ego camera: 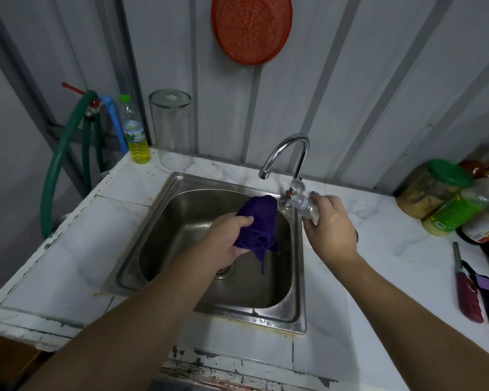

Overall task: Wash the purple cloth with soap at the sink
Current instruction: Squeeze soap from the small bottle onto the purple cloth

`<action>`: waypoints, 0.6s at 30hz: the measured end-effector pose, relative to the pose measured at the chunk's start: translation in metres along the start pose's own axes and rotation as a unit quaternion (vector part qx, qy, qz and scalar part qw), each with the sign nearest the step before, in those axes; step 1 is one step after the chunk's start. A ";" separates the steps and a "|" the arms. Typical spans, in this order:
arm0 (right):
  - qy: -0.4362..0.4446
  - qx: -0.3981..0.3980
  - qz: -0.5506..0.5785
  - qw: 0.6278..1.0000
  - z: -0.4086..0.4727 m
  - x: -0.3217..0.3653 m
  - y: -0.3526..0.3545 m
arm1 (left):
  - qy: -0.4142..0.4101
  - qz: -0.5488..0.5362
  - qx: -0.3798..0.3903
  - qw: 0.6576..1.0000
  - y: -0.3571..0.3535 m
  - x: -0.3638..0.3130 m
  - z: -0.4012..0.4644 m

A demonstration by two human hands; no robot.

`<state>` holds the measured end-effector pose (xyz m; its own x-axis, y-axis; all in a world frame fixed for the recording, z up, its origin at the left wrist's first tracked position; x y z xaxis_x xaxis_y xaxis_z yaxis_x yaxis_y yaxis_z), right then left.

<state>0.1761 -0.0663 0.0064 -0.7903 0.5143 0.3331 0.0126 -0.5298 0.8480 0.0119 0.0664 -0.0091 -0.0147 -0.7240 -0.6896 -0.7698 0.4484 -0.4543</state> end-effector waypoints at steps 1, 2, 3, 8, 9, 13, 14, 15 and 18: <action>-0.035 0.014 -0.002 0.999 -0.008 -0.007 -0.005 | 0.000 0.002 0.001 1.000 0.000 0.000 0.000; -0.063 0.026 -0.002 0.998 -0.015 -0.014 -0.009 | 0.000 0.004 0.003 1.000 0.000 0.000 0.001; -0.089 0.038 0.005 0.995 -0.023 -0.021 -0.014 | 0.000 0.005 0.004 1.000 -0.001 0.001 0.001; -0.225 0.079 0.071 0.969 -0.053 -0.047 -0.028 | 0.000 0.007 0.003 1.000 -0.002 0.004 0.002; -0.236 0.086 0.079 0.965 -0.059 -0.050 -0.030 | -0.001 0.006 0.000 1.000 -0.001 0.004 0.003; -0.258 0.104 0.083 0.957 -0.075 -0.061 -0.037 | 0.000 0.006 -0.005 1.000 -0.003 0.007 0.005; -0.262 0.107 0.083 0.956 -0.078 -0.063 -0.038 | 0.000 0.005 -0.003 1.000 -0.003 0.008 0.005; -0.265 0.110 0.083 0.954 -0.081 -0.064 -0.039 | 0.002 0.006 -0.002 1.000 -0.003 0.008 0.005; -0.274 0.113 0.094 0.950 -0.087 -0.064 -0.039 | 0.002 0.010 0.006 1.000 -0.003 0.009 0.003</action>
<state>0.1727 -0.1371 -0.0833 -0.3234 0.7325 0.5990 0.3015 -0.5203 0.7990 0.0161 0.0604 -0.0159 -0.0314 -0.7170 -0.6964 -0.7618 0.4682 -0.4477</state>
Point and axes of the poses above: each hand's wrist, its own z-axis towards the middle knuckle, its own y-axis out of the back of the hand, x = y × z, the point moved 1 cm from there along z, towards the middle knuckle, and after that the axes turned 3 degrees about -z, right-handed, at the moved point
